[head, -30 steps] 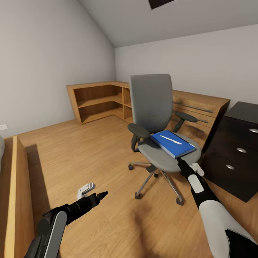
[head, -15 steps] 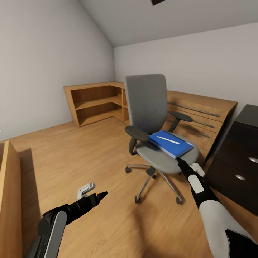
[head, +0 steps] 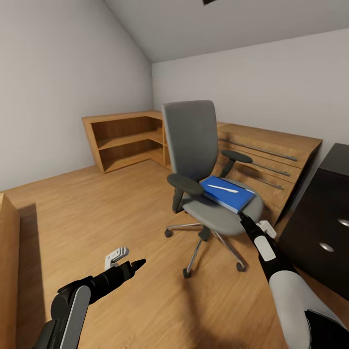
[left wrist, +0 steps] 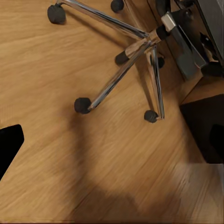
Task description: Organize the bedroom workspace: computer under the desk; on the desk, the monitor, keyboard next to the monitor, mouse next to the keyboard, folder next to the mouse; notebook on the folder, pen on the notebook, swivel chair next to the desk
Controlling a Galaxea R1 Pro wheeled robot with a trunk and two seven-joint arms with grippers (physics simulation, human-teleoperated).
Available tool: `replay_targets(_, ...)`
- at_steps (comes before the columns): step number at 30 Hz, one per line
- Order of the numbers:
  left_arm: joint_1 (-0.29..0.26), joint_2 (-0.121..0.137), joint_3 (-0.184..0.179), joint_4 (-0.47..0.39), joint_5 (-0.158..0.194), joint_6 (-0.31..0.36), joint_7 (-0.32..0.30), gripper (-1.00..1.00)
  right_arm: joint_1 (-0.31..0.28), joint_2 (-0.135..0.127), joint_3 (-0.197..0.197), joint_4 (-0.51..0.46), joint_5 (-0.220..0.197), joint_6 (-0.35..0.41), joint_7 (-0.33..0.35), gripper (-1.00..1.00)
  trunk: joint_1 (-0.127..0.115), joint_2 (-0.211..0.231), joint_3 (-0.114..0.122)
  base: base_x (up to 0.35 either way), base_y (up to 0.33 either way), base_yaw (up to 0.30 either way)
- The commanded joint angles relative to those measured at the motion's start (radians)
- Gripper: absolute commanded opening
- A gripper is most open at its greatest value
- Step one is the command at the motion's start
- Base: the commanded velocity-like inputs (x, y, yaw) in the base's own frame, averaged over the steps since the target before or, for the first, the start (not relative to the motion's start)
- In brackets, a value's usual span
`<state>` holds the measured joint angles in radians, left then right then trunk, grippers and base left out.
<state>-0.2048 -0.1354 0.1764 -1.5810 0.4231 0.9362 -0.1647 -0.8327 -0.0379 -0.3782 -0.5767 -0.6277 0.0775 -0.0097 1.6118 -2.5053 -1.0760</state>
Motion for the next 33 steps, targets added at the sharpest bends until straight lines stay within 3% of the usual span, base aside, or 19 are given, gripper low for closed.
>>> replay_targets(1, -0.001, -0.001, 0.003, 0.000, -0.007, 0.006, -0.010, 1.00, 0.000, 0.000, -0.002, -0.002, -0.008, 0.005, -0.001, 1.00, -0.001, 0.000, -0.001, -0.276, -0.003, 0.000)
replay_targets(9, -0.001, -0.002, -0.002, 0.007, -0.006, 0.005, -0.010, 1.00, 0.010, -0.010, -0.002, -0.006, -0.003, 0.005, -0.003, 1.00, -0.001, 0.000, -0.001, -0.290, -0.001, 0.000)
replay_targets(11, -0.001, -0.003, -0.014, 0.014, -0.007, 0.004, -0.009, 1.00, 0.023, -0.037, -0.002, -0.005, 0.004, 0.004, -0.002, 1.00, -0.001, 0.000, -0.001, -0.180, 0.000, 0.000)
replay_targets(16, -0.001, -0.003, -0.028, 0.016, -0.007, 0.002, -0.015, 1.00, 0.047, -0.068, -0.002, -0.006, 0.007, 0.004, -0.002, 1.00, -0.001, 0.000, -0.001, -0.048, 0.000, 0.000)
replay_targets(33, -0.001, 0.000, -0.062, 0.015, -0.007, 0.002, -0.012, 1.00, 0.073, -0.082, -0.002, -0.005, 0.015, 0.006, -0.007, 1.00, -0.008, 0.004, 0.065, -0.003, 0.000, 0.000)
